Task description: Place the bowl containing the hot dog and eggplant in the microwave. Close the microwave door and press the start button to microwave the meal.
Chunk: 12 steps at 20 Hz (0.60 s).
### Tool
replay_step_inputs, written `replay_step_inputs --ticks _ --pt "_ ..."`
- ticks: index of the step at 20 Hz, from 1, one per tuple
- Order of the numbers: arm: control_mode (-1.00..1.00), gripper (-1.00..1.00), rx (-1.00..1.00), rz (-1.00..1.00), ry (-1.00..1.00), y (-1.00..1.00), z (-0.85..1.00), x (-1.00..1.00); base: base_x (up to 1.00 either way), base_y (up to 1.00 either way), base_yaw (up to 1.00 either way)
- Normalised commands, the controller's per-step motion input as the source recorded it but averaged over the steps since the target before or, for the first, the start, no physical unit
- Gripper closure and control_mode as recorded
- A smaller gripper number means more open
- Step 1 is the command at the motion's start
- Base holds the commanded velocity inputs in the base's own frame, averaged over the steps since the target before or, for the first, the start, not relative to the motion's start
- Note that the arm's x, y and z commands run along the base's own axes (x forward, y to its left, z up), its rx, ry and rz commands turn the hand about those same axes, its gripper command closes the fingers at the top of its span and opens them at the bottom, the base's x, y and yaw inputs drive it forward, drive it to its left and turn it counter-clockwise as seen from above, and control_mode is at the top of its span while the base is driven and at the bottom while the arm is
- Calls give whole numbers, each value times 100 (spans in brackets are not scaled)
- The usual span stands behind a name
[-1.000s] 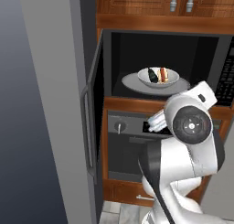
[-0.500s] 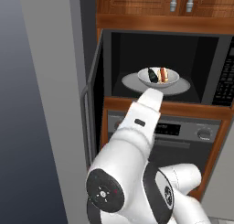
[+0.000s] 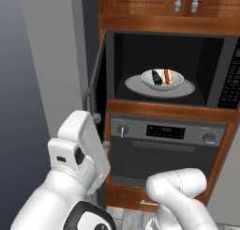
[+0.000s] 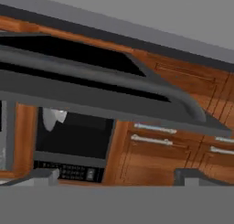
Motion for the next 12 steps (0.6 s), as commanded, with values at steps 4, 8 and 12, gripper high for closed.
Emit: replay_step_inputs --ticks 4,8,12 --pt "-100 -100 -28 -8 3 95 -32 19 0 0 0" --pt "-100 -100 -18 -14 13 73 -26 58 0 0 0" --pt "-100 -100 -15 -19 22 64 -14 73 0 0 0"
